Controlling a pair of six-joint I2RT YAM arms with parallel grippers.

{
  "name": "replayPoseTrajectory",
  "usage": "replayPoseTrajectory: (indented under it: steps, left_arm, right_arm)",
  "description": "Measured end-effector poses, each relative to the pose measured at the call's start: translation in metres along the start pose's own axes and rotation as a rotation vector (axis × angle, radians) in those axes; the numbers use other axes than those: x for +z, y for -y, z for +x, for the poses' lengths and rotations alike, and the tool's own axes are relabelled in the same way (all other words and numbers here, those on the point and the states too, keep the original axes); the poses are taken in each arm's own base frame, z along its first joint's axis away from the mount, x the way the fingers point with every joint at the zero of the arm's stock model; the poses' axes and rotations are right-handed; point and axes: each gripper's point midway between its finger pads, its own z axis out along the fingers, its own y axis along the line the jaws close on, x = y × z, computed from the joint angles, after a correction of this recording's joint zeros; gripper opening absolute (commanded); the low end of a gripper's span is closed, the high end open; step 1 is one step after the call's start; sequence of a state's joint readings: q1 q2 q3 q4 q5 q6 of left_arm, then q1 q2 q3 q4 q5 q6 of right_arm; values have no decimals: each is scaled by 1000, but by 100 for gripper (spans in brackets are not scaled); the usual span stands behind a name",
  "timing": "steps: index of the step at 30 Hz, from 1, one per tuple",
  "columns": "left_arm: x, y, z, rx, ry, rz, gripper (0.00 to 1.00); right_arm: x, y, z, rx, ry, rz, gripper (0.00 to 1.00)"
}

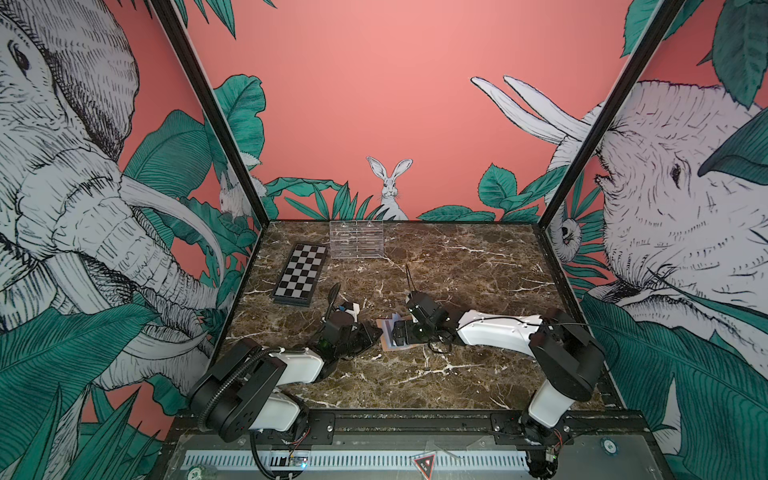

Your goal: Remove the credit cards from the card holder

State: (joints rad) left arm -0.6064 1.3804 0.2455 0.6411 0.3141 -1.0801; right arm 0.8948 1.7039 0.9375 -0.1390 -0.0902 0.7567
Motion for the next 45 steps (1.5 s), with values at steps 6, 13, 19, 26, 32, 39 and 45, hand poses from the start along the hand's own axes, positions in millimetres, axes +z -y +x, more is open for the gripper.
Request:
replayPoseTrajectory:
  steps: [6, 13, 19, 26, 32, 39, 45]
  left_arm:
    - [0, -1, 0, 0, -1, -2, 0]
    - [1, -3, 1, 5, -6, -11, 0]
    - [4, -9, 4, 2, -16, -24, 0]
    - [5, -8, 4, 4, -18, -17, 0]
    - [5, -7, 4, 5, -20, -13, 0]
    - [3, 0, 5, 16, -18, 5, 0]
    - [1, 7, 4, 27, -12, 23, 0]
  right_arm:
    - [-2, 5, -1, 4, 7, 20, 93]
    - [-15, 38, -5, 14, 40, 176, 94]
    - [-53, 62, -11, 21, 146, 250, 96]
    - [-63, 29, -23, -39, 197, 107, 96]
    - [-40, -12, -24, -144, 136, 73, 96]
    - [-12, -17, -12, -180, 52, 105, 96]
    - [-4, -11, -2, -183, 13, 125, 96]
